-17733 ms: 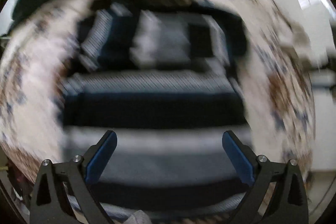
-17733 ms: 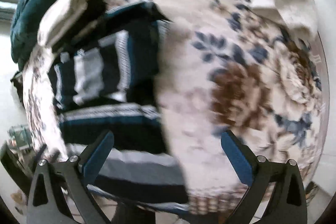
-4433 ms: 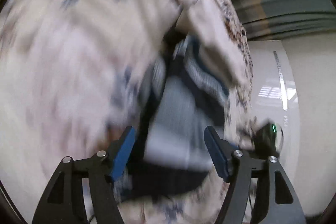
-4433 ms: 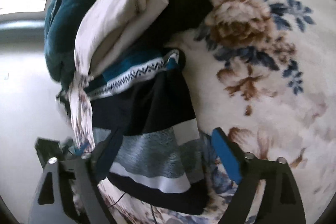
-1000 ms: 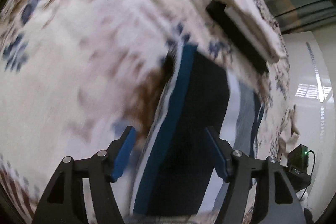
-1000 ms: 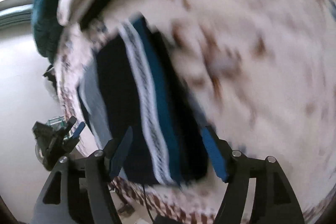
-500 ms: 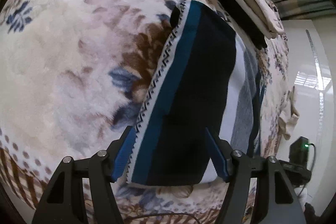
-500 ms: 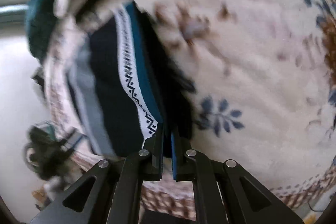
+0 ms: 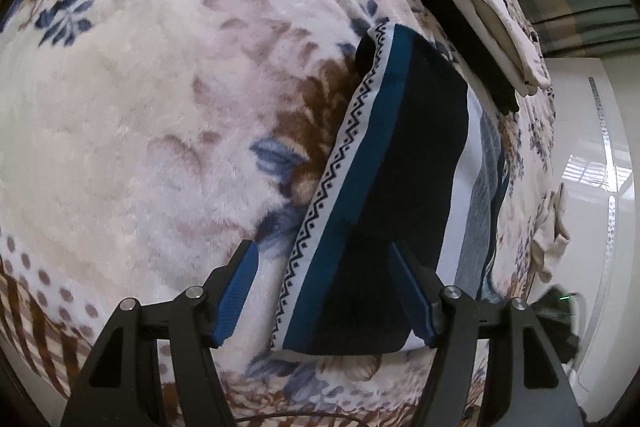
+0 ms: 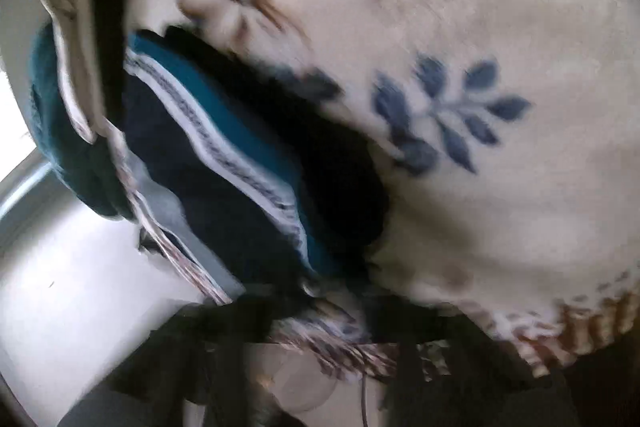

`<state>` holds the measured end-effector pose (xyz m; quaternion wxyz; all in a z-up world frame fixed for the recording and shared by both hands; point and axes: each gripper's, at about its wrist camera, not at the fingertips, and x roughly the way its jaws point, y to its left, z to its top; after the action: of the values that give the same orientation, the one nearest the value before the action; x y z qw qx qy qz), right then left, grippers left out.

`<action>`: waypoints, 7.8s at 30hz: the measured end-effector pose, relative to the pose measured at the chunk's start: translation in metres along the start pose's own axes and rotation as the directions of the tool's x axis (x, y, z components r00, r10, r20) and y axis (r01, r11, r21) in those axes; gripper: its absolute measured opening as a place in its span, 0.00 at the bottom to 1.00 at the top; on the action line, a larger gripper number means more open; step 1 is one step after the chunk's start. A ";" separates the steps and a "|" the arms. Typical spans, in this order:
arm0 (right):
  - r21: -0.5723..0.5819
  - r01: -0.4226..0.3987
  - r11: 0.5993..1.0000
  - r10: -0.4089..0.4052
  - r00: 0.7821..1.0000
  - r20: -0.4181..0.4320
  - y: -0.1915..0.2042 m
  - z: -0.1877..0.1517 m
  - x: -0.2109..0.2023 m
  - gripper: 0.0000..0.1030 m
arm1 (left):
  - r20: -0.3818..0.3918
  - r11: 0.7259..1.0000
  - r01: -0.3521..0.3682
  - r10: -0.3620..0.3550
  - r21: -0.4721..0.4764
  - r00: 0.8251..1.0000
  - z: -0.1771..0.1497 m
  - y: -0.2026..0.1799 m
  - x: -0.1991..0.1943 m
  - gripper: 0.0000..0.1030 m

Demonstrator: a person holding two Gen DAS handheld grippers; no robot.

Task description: Fold small clothes

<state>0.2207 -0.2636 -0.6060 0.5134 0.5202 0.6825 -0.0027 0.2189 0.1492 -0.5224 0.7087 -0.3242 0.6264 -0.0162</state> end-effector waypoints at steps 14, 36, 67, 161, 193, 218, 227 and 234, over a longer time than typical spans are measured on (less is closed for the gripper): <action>-0.432 0.369 0.823 -0.294 0.927 0.233 0.099 0.012 -0.034 0.67 | 0.060 0.997 -0.006 0.001 0.082 0.998 0.047 -0.025 0.005 0.63; -0.564 0.369 0.738 -0.198 0.919 0.342 0.189 0.125 0.043 0.14 | 0.053 0.993 -0.045 0.039 0.105 0.998 0.129 -0.059 0.078 0.65; -0.631 -0.182 0.754 -0.099 0.918 -0.384 0.148 0.088 0.108 0.39 | -0.066 0.931 0.357 -0.353 0.077 0.933 0.088 -0.055 0.067 0.26; -0.432 0.752 0.498 0.138 0.422 0.896 0.363 -0.386 -0.390 1.00 | 0.634 0.798 -0.381 -0.001 0.466 0.773 -0.022 -0.345 -0.383 1.00; -0.438 0.757 0.484 0.160 0.416 0.895 0.364 -0.422 -0.410 1.00 | 0.668 0.814 -0.385 -0.005 0.435 0.744 -0.048 -0.343 -0.404 1.00; -0.452 0.750 0.483 0.168 0.427 0.888 0.374 -0.425 -0.407 1.00 | 0.679 0.817 -0.389 -0.005 0.426 0.734 -0.064 -0.338 -0.404 1.00; -0.456 0.749 0.481 0.173 0.428 0.887 0.377 -0.428 -0.404 1.00 | 0.681 0.817 -0.388 -0.008 0.427 0.733 -0.065 -0.339 -0.406 1.00; -0.452 0.749 0.485 0.172 0.425 0.889 0.377 -0.431 -0.401 1.00 | 0.682 0.818 -0.388 -0.009 0.426 0.731 -0.063 -0.339 -0.407 1.00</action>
<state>0.1606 -0.1425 0.0800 0.9412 -0.0128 0.3343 -0.0479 0.2045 0.0289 -0.0030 0.9413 -0.0259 0.3367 -0.0018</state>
